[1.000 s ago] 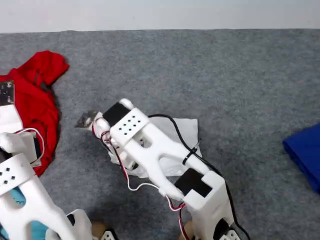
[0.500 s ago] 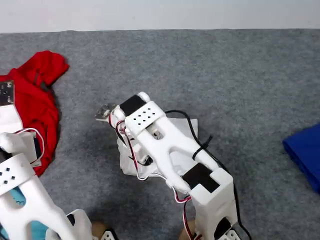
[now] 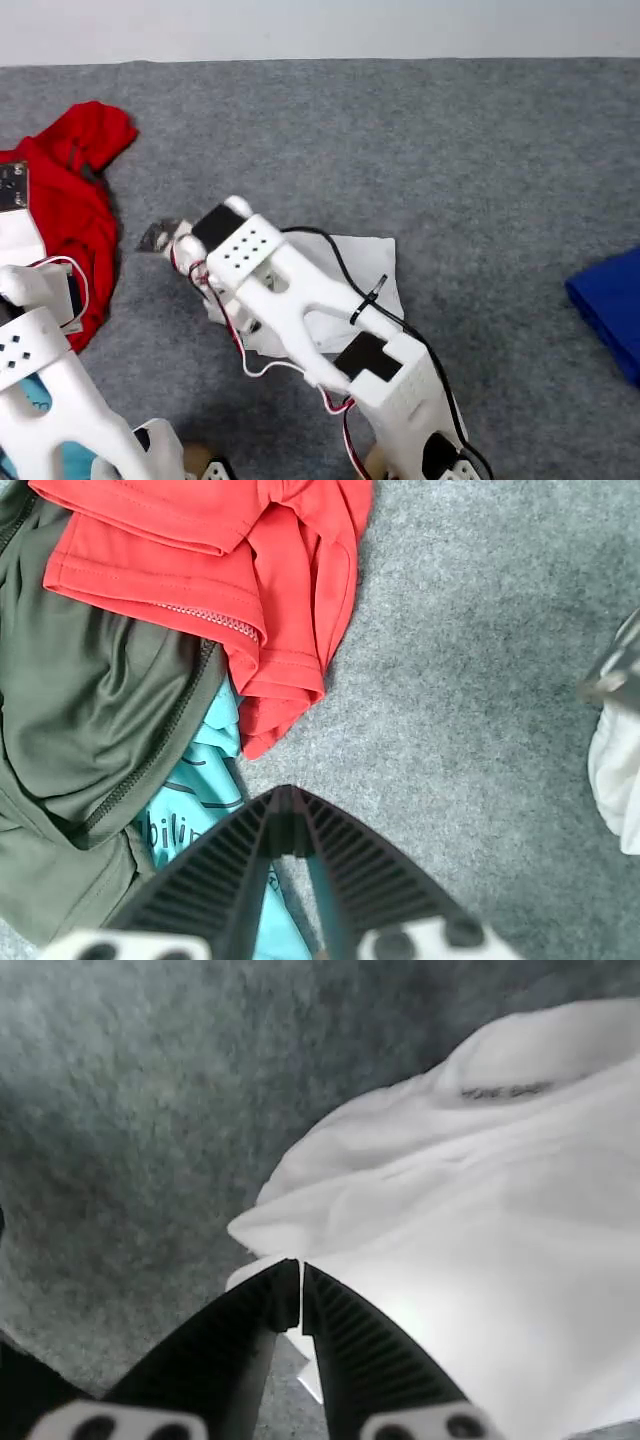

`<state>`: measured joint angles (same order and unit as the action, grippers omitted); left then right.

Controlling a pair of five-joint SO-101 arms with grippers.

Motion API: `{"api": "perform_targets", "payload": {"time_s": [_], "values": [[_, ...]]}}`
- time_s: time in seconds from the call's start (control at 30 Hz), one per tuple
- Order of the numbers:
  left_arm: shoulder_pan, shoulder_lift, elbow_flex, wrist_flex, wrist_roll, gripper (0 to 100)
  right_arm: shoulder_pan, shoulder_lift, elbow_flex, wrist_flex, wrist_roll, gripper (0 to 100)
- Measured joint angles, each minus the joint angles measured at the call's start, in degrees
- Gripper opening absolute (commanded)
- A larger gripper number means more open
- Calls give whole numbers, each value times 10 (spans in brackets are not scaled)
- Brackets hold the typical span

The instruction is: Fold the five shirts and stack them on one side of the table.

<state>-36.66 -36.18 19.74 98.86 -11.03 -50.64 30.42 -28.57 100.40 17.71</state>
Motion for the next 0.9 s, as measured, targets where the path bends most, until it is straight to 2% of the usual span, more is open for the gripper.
{"api": "perform_targets", "payload": {"time_s": [0.23,0.43,0.63,0.9], "values": [[0,0,0,0,0,2,105,-18,-38,-7,0,9],[0,0,0,0,0,2,185,-12,-38,-81,16,9],[0,0,0,0,0,2,187,57,-38,-156,27,9],[0,0,0,0,0,2,137,112,-42,-206,27,9]]}}
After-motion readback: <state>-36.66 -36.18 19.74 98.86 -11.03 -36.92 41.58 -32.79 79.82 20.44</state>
